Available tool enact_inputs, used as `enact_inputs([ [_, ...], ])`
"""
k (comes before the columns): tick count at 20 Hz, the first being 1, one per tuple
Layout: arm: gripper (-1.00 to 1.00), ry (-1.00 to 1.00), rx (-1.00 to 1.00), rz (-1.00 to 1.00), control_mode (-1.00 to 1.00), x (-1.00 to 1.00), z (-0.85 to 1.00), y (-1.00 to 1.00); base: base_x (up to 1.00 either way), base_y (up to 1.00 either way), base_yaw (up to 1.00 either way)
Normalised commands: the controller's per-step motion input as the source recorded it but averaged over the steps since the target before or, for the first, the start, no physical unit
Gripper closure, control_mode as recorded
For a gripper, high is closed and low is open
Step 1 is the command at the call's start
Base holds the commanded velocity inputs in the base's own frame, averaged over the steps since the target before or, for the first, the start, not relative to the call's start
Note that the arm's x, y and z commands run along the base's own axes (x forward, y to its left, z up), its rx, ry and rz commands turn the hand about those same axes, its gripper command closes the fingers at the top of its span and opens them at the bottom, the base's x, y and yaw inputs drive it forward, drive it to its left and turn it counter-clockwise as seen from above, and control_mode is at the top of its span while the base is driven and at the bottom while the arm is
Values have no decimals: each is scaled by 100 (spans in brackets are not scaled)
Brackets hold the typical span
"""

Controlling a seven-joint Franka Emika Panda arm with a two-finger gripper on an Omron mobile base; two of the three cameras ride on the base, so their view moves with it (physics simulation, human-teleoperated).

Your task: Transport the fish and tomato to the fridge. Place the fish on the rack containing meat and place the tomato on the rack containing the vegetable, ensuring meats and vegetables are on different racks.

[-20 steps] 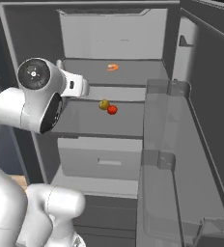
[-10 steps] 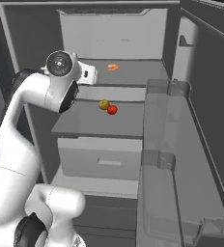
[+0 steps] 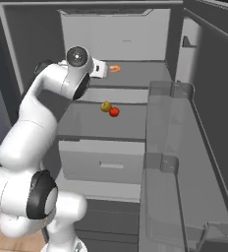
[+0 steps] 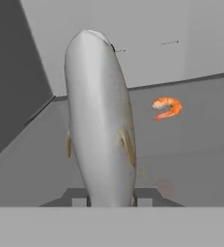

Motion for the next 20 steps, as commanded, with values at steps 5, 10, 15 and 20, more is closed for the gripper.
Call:
enact_inputs([
  [5,100,0,0,0,-100,100,-38,0,0,0,0],
  [10,100,0,0,0,-100,100,-52,0,0,0,0],
  [15,100,6,0,0,-100,100,-70,0,0,0,0],
  [20,100,17,0,0,-100,100,-94,2,0,0,0],
])
